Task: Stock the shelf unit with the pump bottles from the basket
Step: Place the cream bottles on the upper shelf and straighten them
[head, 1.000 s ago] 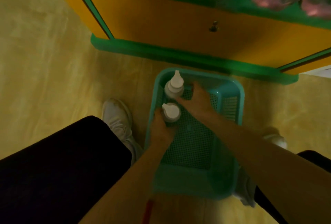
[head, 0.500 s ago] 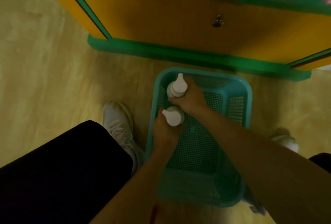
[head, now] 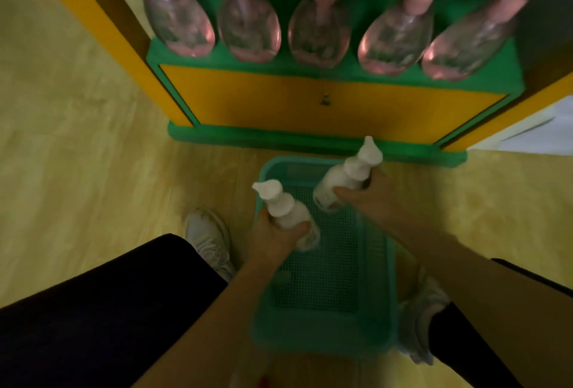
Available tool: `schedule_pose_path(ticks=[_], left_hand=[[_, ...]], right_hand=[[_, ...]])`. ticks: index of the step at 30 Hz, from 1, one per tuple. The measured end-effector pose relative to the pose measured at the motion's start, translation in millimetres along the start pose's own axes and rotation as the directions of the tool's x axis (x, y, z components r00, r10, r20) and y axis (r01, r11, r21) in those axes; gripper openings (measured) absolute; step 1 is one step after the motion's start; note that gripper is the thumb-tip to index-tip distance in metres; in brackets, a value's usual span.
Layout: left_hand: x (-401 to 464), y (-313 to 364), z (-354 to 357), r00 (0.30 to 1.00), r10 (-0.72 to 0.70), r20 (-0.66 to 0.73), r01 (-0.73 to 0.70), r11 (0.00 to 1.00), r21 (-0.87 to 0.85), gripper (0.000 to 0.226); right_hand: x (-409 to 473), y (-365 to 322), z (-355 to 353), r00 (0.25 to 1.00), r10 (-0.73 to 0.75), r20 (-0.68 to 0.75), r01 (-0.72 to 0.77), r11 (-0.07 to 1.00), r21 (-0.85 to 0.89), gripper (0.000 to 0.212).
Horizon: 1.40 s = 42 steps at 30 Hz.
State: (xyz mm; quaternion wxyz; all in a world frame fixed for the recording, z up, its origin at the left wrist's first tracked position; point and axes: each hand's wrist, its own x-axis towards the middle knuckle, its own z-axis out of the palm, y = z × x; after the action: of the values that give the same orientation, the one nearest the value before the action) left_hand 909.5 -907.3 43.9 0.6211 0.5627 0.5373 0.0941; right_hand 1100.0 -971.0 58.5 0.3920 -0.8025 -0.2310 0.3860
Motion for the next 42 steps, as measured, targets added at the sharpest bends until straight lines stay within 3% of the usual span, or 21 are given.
schedule_pose_path(ticks=[6,10,13,19,22,26,31,35,38,42], left_hand=[[-35.8,66.1,-28.4,0.989,0.083,0.126,-0.067,0.990,-0.123,0.034],[-67.4,117.5,-48.7,0.966,0.108,0.234,-0.073,0.986,-0.152,0.029],[-97.3,157.7,-57.1,0.953,0.184,0.239,-0.132,0.967,-0.219,0.036],[-145.1,229.2,-63.8,0.915,0.304,0.264,-0.172,0.888,-0.427,0.036],[-154.0,253.2,-61.8,0.886,0.334,0.320,-0.135,0.848,-0.512,0.051],[-149.0,262.3,-50.8,0.889,0.367,0.273,-0.142,0.788,-0.599,0.034],[-138.6,267.5,-35.6,0.895,0.332,0.297,-0.080,0.776,-0.625,0.034],[-135.8,273.8,-30.3,0.880,0.359,0.312,-0.079,0.757,-0.649,0.032],[-135.0,276.9,-34.5,0.870,0.384,0.310,-0.073,0.722,-0.689,0.044],[-135.9,275.1,-40.2,0.836,0.423,0.349,-0.072,0.716,-0.694,0.035]], right_hand=[[-49.1,-67.9,-54.7,0.997,-0.073,-0.015,0.074,0.989,0.125,0.048],[-90.7,-123.8,-80.7,0.988,-0.144,-0.063,0.153,0.973,0.170,0.032],[-124.9,-154.4,-98.8,0.979,-0.196,-0.059,0.205,0.944,0.260,0.023],[-163.9,-202.7,-125.2,0.969,-0.239,-0.057,0.229,0.795,0.562,0.034],[-167.7,-218.9,-130.9,0.966,-0.254,-0.056,0.230,0.736,0.636,0.056],[-159.4,-222.0,-128.8,0.961,-0.275,-0.021,0.216,0.701,0.679,0.095],[-143.0,-202.0,-121.0,0.961,-0.256,0.109,0.069,0.600,0.797,0.049],[-139.0,-203.9,-124.7,0.948,-0.267,0.172,-0.008,0.521,0.854,0.052],[-141.1,-207.0,-132.8,0.951,-0.267,0.157,-0.001,0.506,0.862,0.050],[-151.0,-204.7,-140.6,0.941,-0.282,0.187,-0.042,0.453,0.890,0.052]])
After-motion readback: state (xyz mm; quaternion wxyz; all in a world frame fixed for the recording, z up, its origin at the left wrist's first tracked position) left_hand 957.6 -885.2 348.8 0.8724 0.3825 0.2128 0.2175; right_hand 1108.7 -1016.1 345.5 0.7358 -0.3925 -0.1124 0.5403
